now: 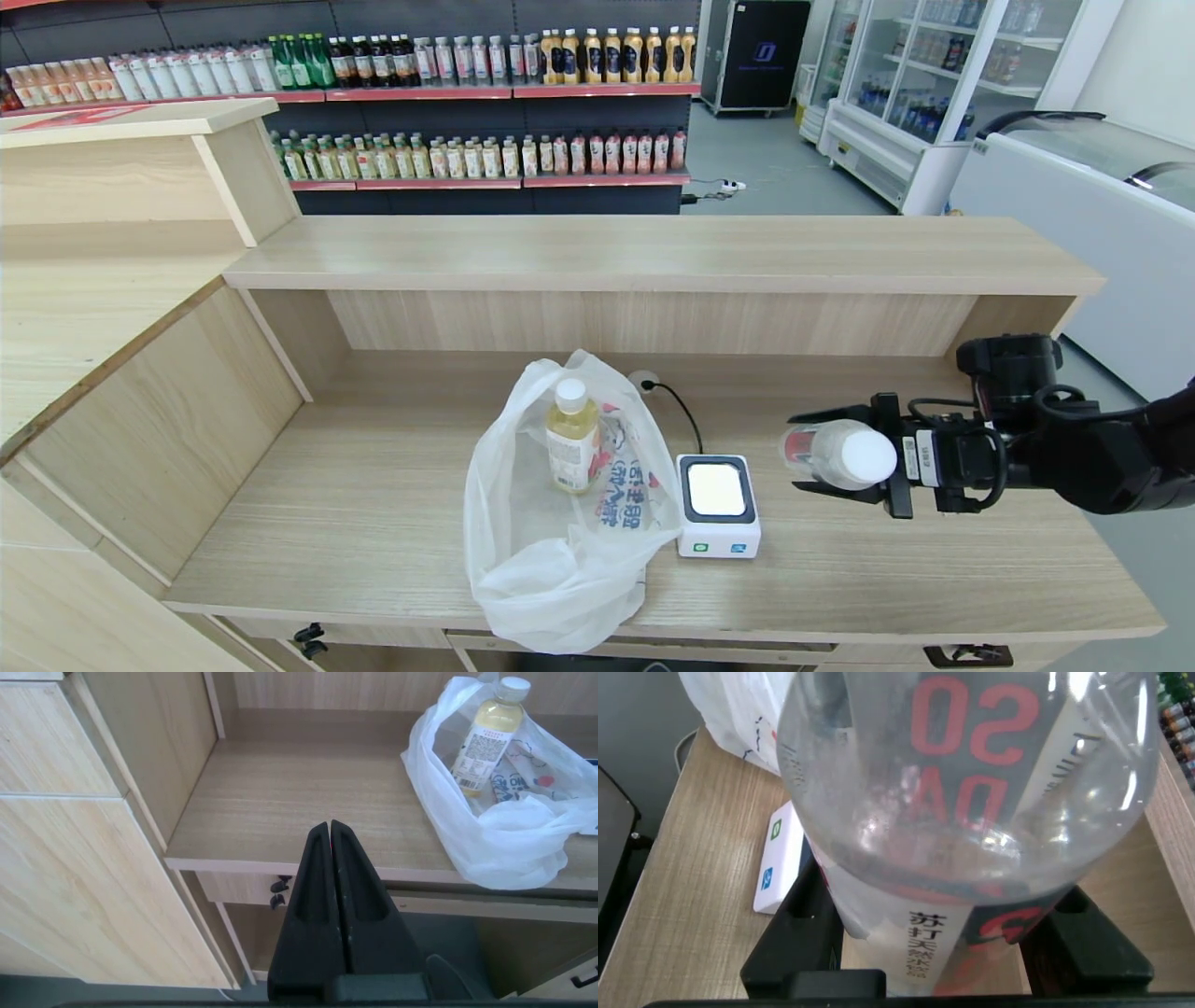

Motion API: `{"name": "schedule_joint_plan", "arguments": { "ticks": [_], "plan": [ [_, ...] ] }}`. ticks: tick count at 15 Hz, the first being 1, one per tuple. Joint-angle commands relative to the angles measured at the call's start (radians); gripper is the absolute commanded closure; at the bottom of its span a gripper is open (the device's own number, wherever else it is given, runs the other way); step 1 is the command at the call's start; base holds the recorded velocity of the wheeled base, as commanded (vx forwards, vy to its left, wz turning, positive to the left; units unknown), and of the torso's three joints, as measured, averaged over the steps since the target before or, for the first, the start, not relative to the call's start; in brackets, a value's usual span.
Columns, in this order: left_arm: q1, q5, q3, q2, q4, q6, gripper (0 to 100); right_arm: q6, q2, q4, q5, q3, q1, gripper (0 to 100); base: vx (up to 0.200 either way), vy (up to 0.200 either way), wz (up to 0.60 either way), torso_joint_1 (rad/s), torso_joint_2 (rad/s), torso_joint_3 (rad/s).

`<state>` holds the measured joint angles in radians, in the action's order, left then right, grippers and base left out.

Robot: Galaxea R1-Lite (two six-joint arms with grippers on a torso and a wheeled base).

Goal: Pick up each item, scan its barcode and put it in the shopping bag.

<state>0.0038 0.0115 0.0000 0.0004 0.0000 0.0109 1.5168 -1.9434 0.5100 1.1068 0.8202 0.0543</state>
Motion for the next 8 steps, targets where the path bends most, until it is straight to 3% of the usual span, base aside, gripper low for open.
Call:
{"name": "schedule_joint_plan", "arguments": {
  "ticks": [1, 8],
  "plan": [
    [0.001, 0.001, 0.0, 0.0, 0.0, 0.0, 100, 0.0, -0.009, 0.001, 0.001, 0.004, 0.001, 100, 0.0, 0.0, 0.0, 0.0, 0.0, 0.0],
    [0.001, 0.001, 0.0, 0.0, 0.0, 0.0, 100, -0.007, -0.026, -0.008, 0.004, 0.031, 0.012, 100, 0.0, 0.0, 0.0, 0.0, 0.0, 0.0]
  ]
}}
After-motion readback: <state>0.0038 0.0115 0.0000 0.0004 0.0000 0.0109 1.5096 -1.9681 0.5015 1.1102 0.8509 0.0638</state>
